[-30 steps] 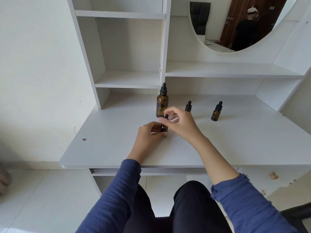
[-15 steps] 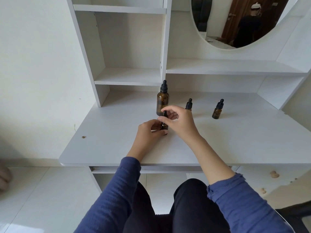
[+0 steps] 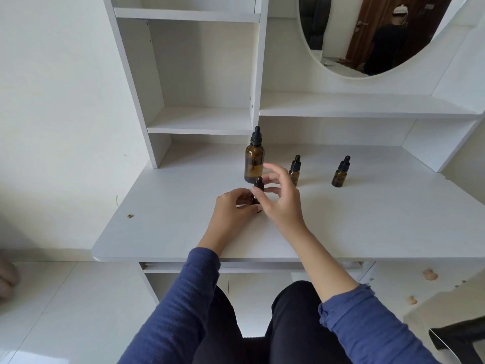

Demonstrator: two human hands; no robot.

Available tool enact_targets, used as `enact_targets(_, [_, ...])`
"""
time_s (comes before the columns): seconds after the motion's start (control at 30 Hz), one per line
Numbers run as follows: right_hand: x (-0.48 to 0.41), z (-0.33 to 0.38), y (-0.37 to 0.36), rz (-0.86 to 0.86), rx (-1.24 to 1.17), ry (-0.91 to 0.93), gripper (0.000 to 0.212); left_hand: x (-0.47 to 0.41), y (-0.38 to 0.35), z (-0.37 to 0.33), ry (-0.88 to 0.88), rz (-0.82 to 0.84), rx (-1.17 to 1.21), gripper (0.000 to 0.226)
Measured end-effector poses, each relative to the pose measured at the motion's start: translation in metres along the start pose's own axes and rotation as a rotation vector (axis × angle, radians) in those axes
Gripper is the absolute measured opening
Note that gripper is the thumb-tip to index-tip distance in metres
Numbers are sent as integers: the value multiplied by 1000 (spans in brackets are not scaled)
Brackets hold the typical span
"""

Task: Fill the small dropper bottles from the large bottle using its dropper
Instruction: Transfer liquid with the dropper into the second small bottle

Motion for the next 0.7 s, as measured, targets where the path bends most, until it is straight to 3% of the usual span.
enact_targets(0.2, [1, -5, -3, 68, -46, -50, 33, 0, -1, 0, 13, 8, 7, 19])
enact_targets(0.4, [1, -1, 4, -43, -14, -4, 27, 0, 0, -1, 4, 2, -1, 16])
enact_targets(0.57, [3, -3, 2, 3, -9, -5, 28, 1, 0, -2, 12, -1, 17, 16])
enact_targets(0.7, [2, 0, 5, -72, 31, 54, 28, 1, 0, -4, -5, 4, -2, 15])
Point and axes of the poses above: each hand's wrist, its own x-axis away from the middle knuckle, its own y-axis out of the back of the hand, z = x × y, the point moved 7 cm from there along -x, towards the middle knuckle, and after that the axes turned 6 degrees about -y, right-handed, at the moved point
